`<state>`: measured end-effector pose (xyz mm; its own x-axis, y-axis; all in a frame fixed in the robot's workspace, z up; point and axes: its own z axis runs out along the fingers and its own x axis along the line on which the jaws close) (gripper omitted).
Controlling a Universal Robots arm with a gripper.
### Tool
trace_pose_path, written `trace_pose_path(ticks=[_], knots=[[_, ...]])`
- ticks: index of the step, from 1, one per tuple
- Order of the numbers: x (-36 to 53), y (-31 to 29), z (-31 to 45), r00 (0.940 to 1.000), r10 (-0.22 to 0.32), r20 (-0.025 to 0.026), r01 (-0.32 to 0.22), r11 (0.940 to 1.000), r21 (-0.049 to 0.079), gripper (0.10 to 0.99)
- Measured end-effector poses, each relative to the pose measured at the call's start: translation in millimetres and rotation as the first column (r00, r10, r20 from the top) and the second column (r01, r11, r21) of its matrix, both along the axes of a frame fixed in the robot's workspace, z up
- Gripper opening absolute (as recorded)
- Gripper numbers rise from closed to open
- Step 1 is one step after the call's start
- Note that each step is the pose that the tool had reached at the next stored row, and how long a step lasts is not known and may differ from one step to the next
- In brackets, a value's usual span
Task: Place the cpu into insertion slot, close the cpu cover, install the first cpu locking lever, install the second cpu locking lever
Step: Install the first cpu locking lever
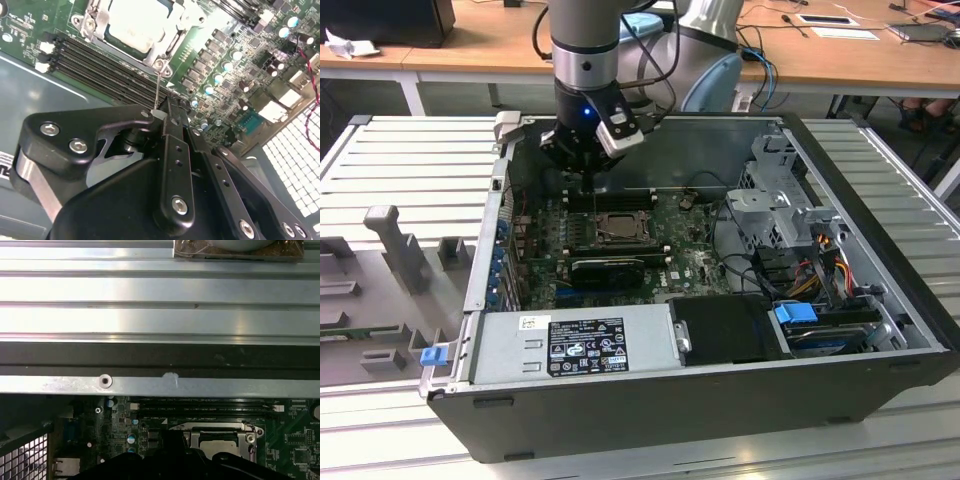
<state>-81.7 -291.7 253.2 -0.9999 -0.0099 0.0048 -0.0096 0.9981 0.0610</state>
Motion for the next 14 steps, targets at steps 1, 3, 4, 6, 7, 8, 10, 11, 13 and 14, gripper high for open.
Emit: trace_pose_path(ticks=[1, 3, 4, 6, 7, 8, 10, 11, 13, 14], knots=[[0.9, 0.0, 0.0, 1.0000, 0.000, -0.0001, 0.000, 1.0000, 0.000, 0.106], [2.0, 0.0, -0.3, 1.0000, 0.000, 0.0002, 0.000, 1.0000, 0.000, 0.106], [2.5, 0.0, -0.5, 1.0000, 0.000, 0.0003, 0.000, 1.0000, 0.000, 0.106], [5.0, 0.0, -1.2, 1.0000, 0.000, 0.0002, 0.000, 1.0000, 0.000, 0.106], [6.7, 0.0, -1.4, 1.0000, 0.000, 0.0002, 0.000, 1.0000, 0.000, 0.106], [8.2, 0.0, -1.6, 1.0000, 0.000, 0.0002, 0.000, 1.0000, 0.000, 0.106], [11.8, 0.0, -2.2, 1.0000, 0.000, 0.0002, 0.000, 1.0000, 0.000, 0.106], [13.9, 0.0, -2.7, 1.0000, 0.001, 0.0003, -0.001, 1.0000, 0.000, 0.106], [19.2, 0.0, -3.7, 1.0000, 0.000, 0.0002, 0.000, 1.0000, 0.000, 0.106], [24.3, 0.0, -4.4, 1.0000, 0.001, 0.0004, -0.001, 1.0000, 0.002, 0.106]])
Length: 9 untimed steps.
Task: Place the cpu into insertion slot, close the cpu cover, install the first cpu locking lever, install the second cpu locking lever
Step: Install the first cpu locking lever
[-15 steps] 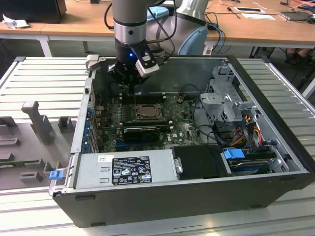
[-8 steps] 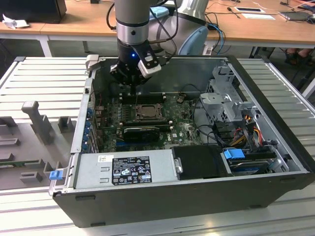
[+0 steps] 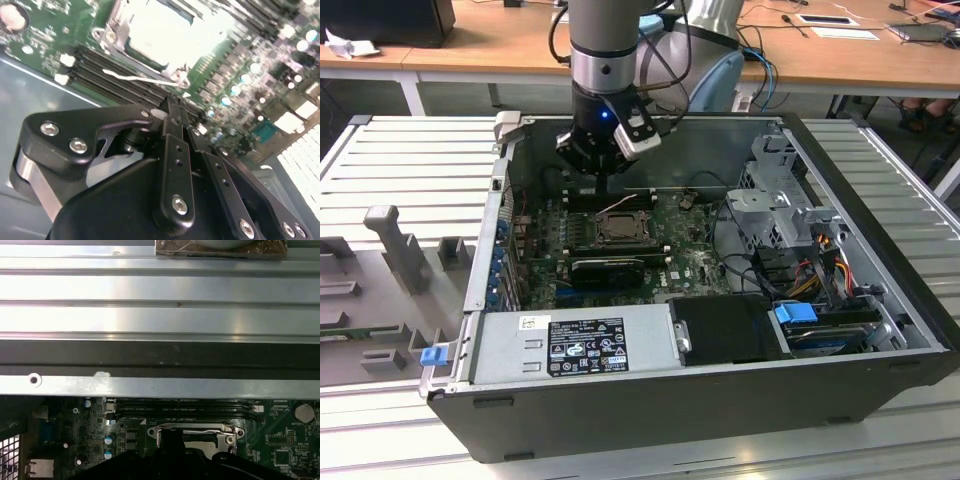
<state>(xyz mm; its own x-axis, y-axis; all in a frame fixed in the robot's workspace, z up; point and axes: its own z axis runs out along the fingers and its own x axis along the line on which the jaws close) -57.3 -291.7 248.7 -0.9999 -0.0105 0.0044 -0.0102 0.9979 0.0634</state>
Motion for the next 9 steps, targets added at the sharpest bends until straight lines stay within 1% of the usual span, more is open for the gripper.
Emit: trace_pose_path(ticks=[1, 2, 3, 5, 6, 7, 9], knots=[[2.1, -0.1, 0.0, 1.0000, 0.000, 0.0000, 0.000, 0.9999, 0.010, 0.106], [2.4, 0.0, -0.3, 1.0000, 0.004, -0.0001, -0.004, 0.9999, 0.016, 0.106], [2.4, 0.0, -0.8, 0.9999, 0.015, 0.0000, -0.015, 0.9997, 0.018, 0.106], [2.4, 0.0, -1.8, 0.9989, 0.047, 0.0016, -0.047, 0.9987, 0.018, 0.106], [2.4, 0.0, -2.0, 0.9984, 0.057, 0.0040, -0.057, 0.9982, 0.018, 0.106], [3.0, 0.0, -2.7, 0.9980, 0.063, 0.0099, -0.063, 0.9979, 0.018, 0.106], [5.5, 0.0, -4.6, 0.9980, 0.063, 0.0108, -0.063, 0.9979, 0.018, 0.106]])
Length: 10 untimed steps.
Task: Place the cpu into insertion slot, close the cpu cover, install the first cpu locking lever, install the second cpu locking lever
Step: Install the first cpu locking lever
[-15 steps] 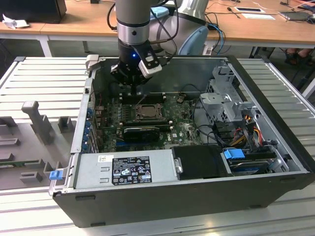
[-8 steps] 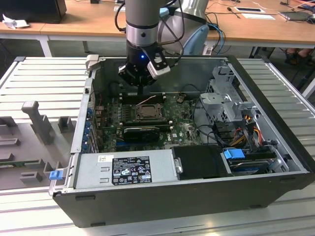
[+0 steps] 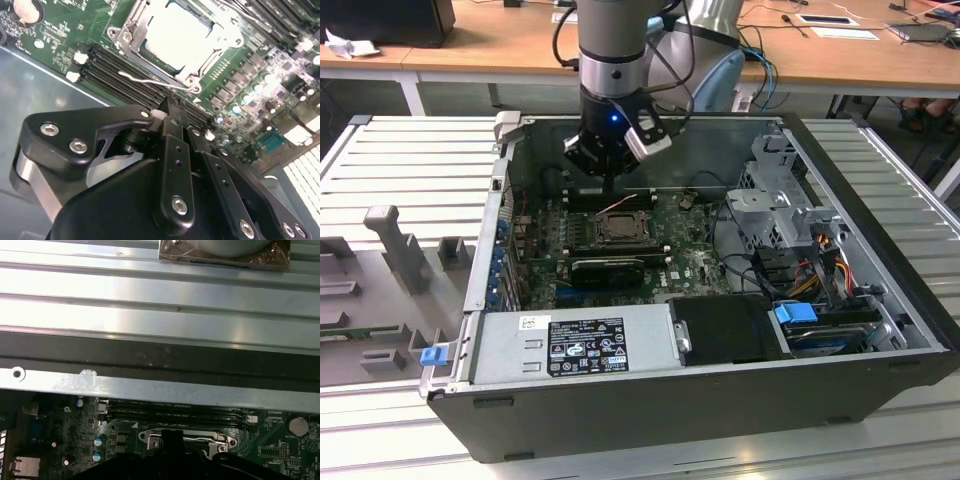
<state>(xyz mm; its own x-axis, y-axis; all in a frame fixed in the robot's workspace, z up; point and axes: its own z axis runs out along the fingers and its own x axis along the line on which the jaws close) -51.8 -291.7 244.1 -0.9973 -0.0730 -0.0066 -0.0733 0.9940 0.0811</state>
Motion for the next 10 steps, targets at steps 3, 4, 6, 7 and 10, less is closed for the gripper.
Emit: trace_pose_path(ticks=[3, 4, 6, 7, 10], knots=[[5.4, 0.3, -6.3, 1.0000, -0.002, -0.0001, 0.002, 1.0000, 0.000, 0.106], [6.2, 0.5, -8.0, 1.0000, -0.004, 0.0000, 0.004, 1.0000, 0.000, 0.106], [7.3, 1.2, -11.8, 1.0000, -0.007, -0.0001, 0.007, 1.0000, 0.000, 0.106], [7.6, 1.6, -13.0, 1.0000, -0.007, 0.0000, 0.007, 1.0000, 0.001, 0.106], [10.4, 3.3, -13.8, 1.0000, -0.007, -0.0001, 0.007, 1.0000, 0.002, 0.106]])
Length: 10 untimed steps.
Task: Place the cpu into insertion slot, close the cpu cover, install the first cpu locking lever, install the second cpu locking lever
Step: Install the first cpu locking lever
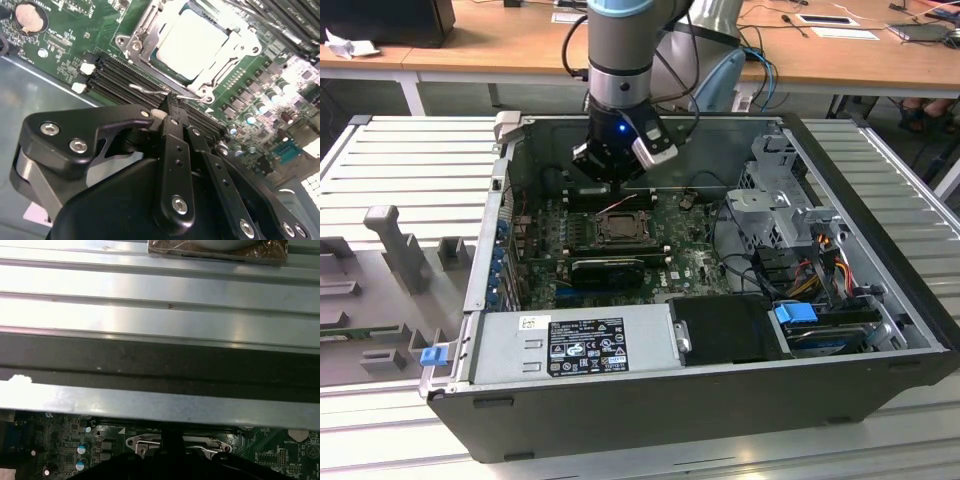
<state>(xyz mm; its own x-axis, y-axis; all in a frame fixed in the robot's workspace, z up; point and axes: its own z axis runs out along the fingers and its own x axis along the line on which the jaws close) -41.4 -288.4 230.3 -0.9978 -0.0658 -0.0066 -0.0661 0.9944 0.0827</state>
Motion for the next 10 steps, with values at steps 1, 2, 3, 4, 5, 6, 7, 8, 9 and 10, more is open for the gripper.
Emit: trace_pose_path(ticks=[1, 2, 3, 4, 5, 6, 7, 8, 9, 10], knots=[[1.1, 0.3, -0.1, 1.0000, 0.000, 0.0000, 0.000, 1.0000, 0.000, 0.106], [2.9, 1.4, -0.8, 1.0000, 0.000, 0.0000, 0.000, 1.0000, 0.000, 0.106], [3.9, 2.0, -1.6, 1.0000, 0.000, 0.0001, 0.000, 1.0000, 0.000, 0.106], [4.4, 2.6, -2.2, 1.0000, 0.000, 0.0001, 0.000, 1.0000, 0.000, 0.106], [5.5, 3.4, -3.6, 1.0000, 0.000, 0.0002, 0.000, 1.0000, 0.000, 0.106], [7.4, 3.9, -5.3, 1.0000, 0.000, 0.0001, 0.000, 1.0000, 0.000, 0.106], [8.7, 4.1, -6.4, 1.0000, 0.000, 0.0001, 0.000, 1.0000, 0.000, 0.106], [10.1, 4.2, -7.7, 1.0000, 0.000, 0.0000, 0.000, 1.0000, 0.000, 0.106], [11.0, 4.2, -8.7, 1.0000, 0.000, 0.0001, 0.000, 1.0000, 0.000, 0.106], [12.5, 4.1, -10.3, 1.0000, -0.002, 0.0000, 0.002, 1.0000, 0.000, 0.106]])
